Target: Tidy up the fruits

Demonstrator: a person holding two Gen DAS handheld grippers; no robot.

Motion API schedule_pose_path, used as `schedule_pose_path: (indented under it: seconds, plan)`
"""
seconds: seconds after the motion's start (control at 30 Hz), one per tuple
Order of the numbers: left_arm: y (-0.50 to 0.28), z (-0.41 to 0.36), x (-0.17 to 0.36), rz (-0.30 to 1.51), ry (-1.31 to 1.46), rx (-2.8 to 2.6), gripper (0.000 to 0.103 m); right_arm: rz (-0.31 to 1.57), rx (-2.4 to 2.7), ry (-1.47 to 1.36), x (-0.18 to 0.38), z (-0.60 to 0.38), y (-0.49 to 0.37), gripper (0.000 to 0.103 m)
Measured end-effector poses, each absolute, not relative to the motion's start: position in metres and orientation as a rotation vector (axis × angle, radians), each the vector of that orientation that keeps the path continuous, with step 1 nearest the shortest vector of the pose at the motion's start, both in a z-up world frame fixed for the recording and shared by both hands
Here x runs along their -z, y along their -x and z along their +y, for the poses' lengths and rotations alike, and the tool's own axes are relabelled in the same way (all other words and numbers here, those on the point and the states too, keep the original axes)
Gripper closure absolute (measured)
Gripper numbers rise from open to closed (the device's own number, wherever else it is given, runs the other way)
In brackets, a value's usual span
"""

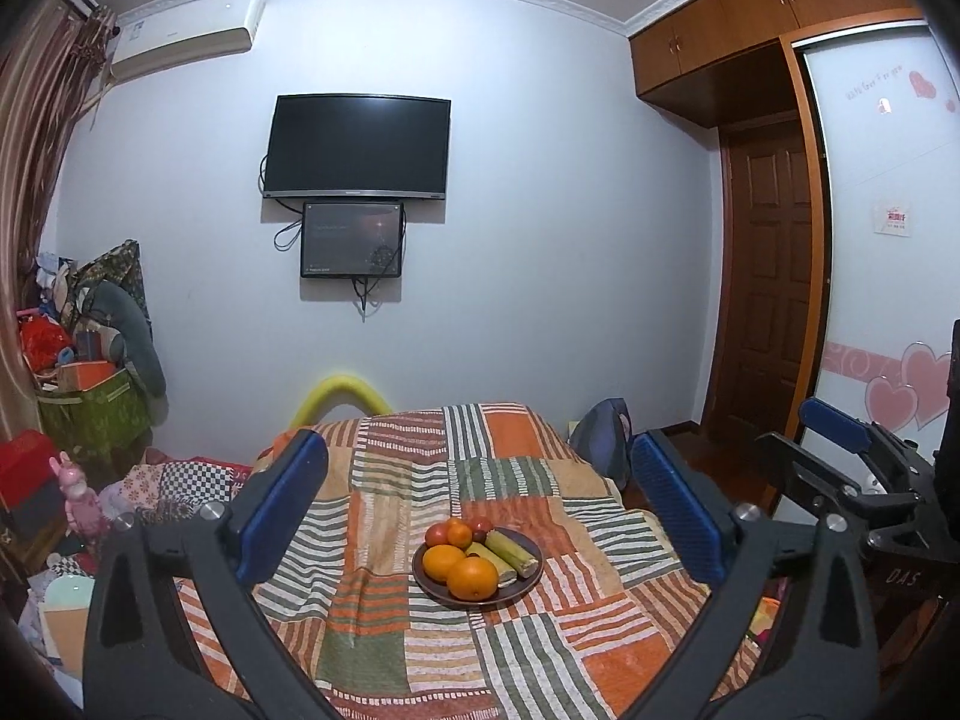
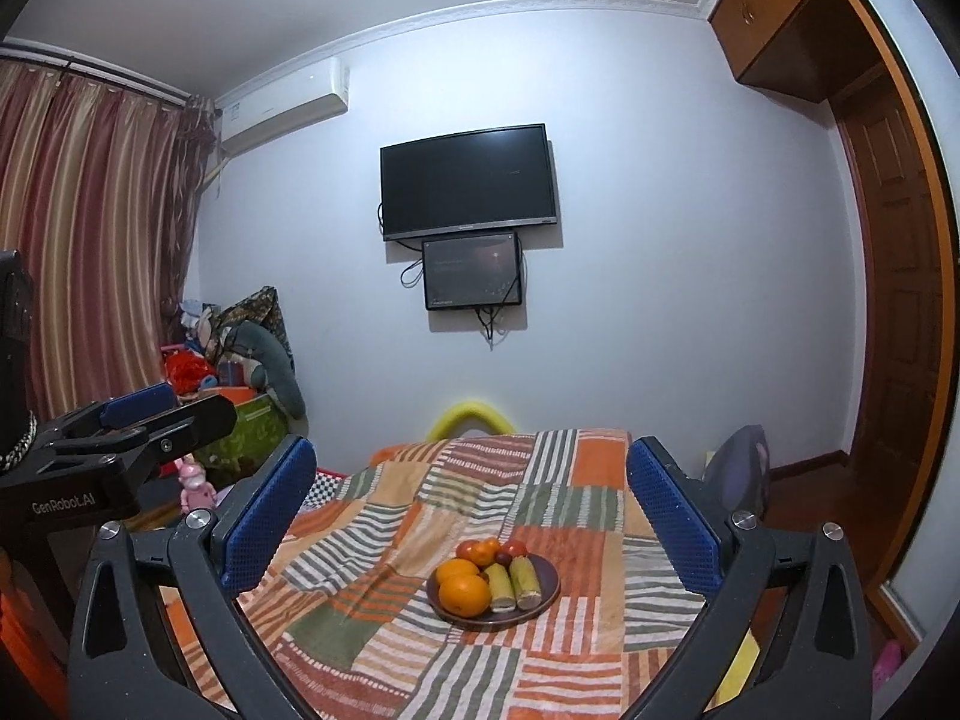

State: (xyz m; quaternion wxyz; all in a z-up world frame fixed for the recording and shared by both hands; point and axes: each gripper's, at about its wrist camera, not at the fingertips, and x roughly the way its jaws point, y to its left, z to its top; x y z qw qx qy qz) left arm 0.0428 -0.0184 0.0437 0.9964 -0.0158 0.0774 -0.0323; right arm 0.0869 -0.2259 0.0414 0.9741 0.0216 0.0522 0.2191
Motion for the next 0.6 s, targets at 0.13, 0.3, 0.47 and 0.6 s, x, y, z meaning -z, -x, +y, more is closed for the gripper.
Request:
schedule_pose_path:
  seconds: [0.13, 0.3, 0.47, 0.6]
  plan:
    - [-0.0424, -0.0178, -0.0426, 0.159, 0.034, 0.063, 0.0, 0.102, -0.443, -0.043, -0.0408, -0.2258, -0.0839, 0.0]
    - [-0.0431, -0.0167, -0.0418, 0.169, 0.036, 0.067, 0.0, 0.1, -0.436, -0.038, -0.0406, -0.2257, -0.0812, 0.0]
    - [-0.0417, -0.0169, -0.0409, 0.17, 0.04, 0.068, 0.0, 0.098, -0.427, -0.025, -0.0411, -0.2253, -0.0795, 0.0]
    - [-0.042, -0.0162, -0.0408, 0.175, 0.045, 0.071, 0.0, 0.098, -0.423, -0.025, -0.0415, -0.2258, -0.0787, 0.0]
